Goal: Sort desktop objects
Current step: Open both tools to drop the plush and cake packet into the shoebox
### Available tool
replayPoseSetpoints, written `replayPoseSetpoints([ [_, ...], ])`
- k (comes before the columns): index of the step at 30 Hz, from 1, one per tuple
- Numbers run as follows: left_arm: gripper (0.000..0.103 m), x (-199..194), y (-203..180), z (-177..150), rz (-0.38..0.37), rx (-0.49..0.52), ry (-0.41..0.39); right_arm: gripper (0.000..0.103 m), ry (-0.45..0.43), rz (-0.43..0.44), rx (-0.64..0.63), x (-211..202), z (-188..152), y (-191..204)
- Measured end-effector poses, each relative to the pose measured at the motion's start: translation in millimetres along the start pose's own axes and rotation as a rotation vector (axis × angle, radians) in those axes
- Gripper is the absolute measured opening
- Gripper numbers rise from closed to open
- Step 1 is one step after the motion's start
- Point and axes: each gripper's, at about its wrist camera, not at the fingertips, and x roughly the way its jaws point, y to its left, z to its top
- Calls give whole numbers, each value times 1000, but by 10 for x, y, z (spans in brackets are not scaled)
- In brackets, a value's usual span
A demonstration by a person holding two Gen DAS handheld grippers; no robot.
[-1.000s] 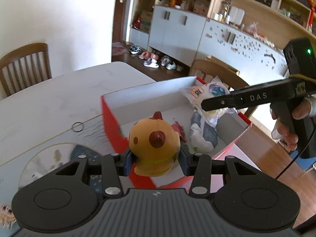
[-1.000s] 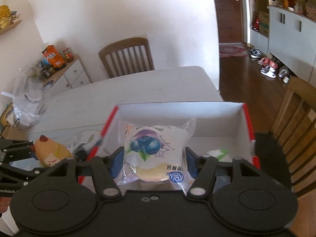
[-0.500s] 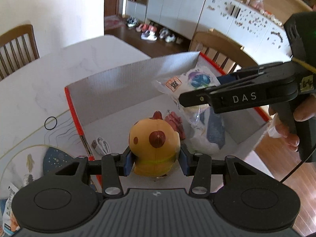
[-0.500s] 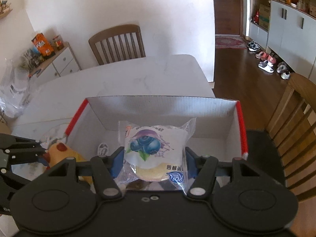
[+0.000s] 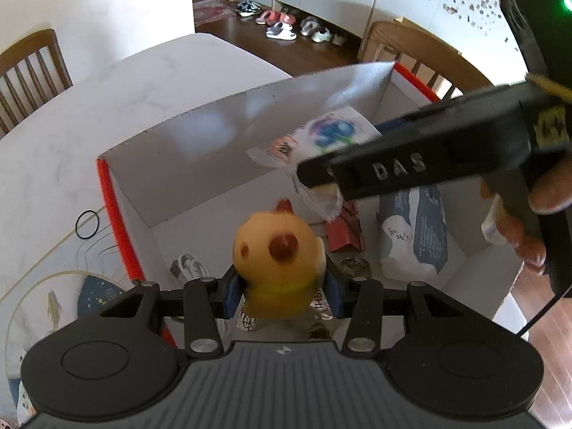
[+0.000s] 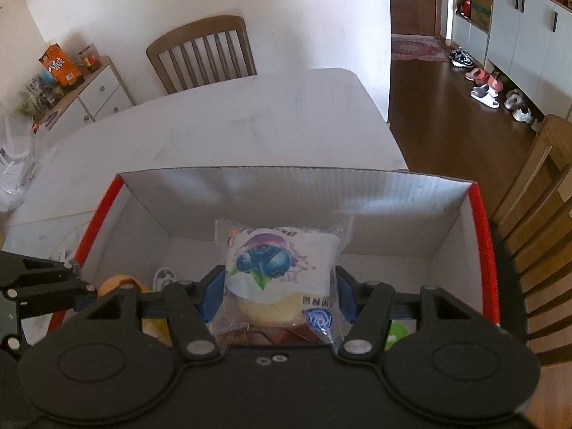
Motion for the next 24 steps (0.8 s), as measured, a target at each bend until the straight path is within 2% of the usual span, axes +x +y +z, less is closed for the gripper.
replayPoseSetpoints([
  [4,45,55,-31,34,30,37,16,62,29,-2,18,86,63,-34],
  [10,45,43,-43,62,21,30,9,62,76,8,52,188,130,-57],
  [16,46,-106,-99,2,22,46,-42,65,98,16,77,241,133,-74],
  [19,52,-200,-120,-10,21,44,-71,66,96,12,74,231,127,-53],
  [24,52,-386,-97,-90,0,1,-124,72,83,16,49,152,116,-21],
])
